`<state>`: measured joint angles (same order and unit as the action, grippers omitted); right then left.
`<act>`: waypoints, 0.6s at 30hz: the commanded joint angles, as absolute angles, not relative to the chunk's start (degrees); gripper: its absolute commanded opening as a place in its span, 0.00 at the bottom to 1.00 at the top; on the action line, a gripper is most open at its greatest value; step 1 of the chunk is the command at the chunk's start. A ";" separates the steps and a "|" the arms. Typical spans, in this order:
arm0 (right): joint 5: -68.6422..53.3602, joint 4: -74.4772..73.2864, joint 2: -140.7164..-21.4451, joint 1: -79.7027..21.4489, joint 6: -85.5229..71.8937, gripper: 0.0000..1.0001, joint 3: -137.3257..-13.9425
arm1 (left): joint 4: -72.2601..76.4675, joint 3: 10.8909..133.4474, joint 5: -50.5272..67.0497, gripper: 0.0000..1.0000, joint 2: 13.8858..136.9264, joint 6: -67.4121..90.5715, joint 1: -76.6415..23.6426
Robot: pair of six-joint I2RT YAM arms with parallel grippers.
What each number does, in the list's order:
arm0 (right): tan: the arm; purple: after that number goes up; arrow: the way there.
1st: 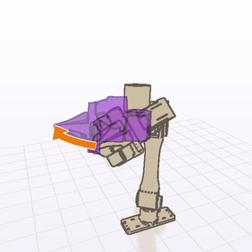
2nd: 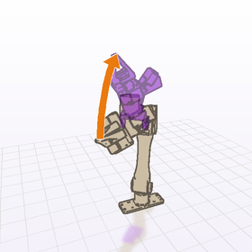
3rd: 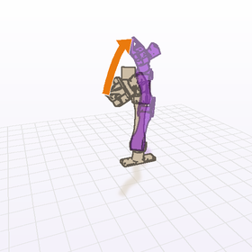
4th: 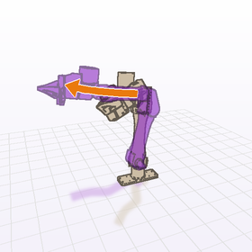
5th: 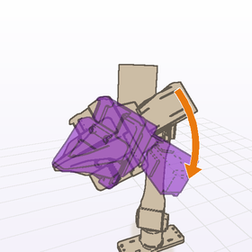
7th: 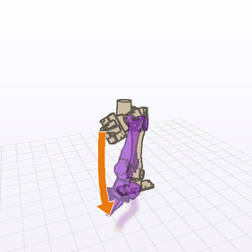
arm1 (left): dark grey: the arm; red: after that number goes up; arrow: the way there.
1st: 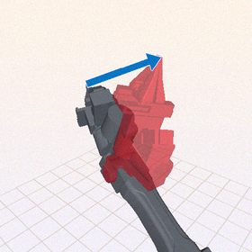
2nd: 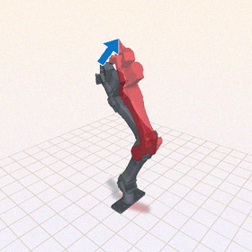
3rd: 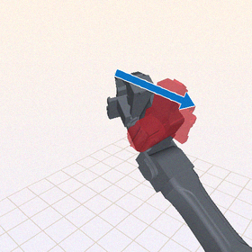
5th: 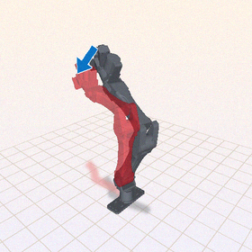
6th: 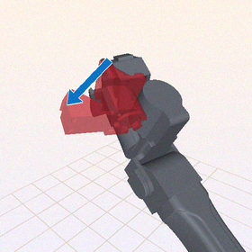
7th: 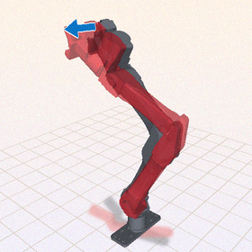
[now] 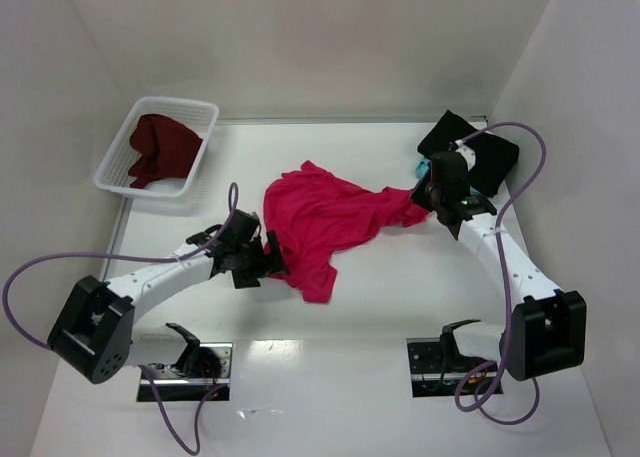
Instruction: Fold and stack the t-shirts
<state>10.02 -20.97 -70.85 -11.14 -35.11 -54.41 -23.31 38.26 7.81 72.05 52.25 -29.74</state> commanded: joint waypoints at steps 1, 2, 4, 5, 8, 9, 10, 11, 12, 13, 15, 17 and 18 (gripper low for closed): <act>9.94 -19.16 -70.66 -9.76 -34.10 0.00 -55.81 | -18.90 38.23 6.59 0.94 75.76 54.93 -29.79; 9.32 -19.16 -70.66 -8.89 -34.10 0.00 -56.51 | -18.90 38.23 5.81 0.94 76.28 54.93 -29.79; 9.32 -19.68 -70.66 -8.27 -33.49 0.00 -57.30 | -18.90 38.23 5.01 0.93 76.29 54.93 -29.79; 9.84 -19.69 -70.14 -8.26 -32.96 0.00 -58.09 | -18.90 38.23 4.40 0.92 76.29 54.93 -29.79; 9.15 -20.21 -69.09 -6.86 -32.96 0.00 -58.62 | -18.19 38.23 3.87 0.88 77.69 54.93 -29.79; 8.62 -20.21 -68.47 -6.86 -32.44 0.00 -58.62 | -18.19 38.23 3.87 0.86 78.22 54.93 -29.79; 8.00 -20.21 -68.47 -6.25 -32.43 0.00 -58.62 | -18.19 38.75 3.35 0.82 78.74 54.41 -29.79; 8.00 -20.21 -67.86 -6.24 -32.43 0.00 -58.62 | -17.50 38.76 3.34 0.80 78.75 54.40 -29.79; 8.00 -20.21 -67.85 -6.24 -32.43 0.00 -58.62 | -16.97 38.76 3.34 0.78 79.53 54.40 -29.79; 8.00 -20.74 -67.33 -6.24 -32.43 0.00 -58.62 | -16.96 38.76 3.34 0.70 80.24 54.40 -29.79; 7.48 -20.74 -67.32 -6.24 -31.90 0.00 -58.62 | -16.44 39.28 3.34 0.59 80.77 53.88 -29.79; 7.47 -20.74 -67.32 -6.24 -31.90 0.00 -58.62 | -16.44 39.29 3.34 0.41 81.38 53.88 -29.79; 7.47 -20.74 -67.32 -5.72 -31.90 0.00 -58.62 | -16.44 39.90 3.34 0.34 81.39 53.88 -29.79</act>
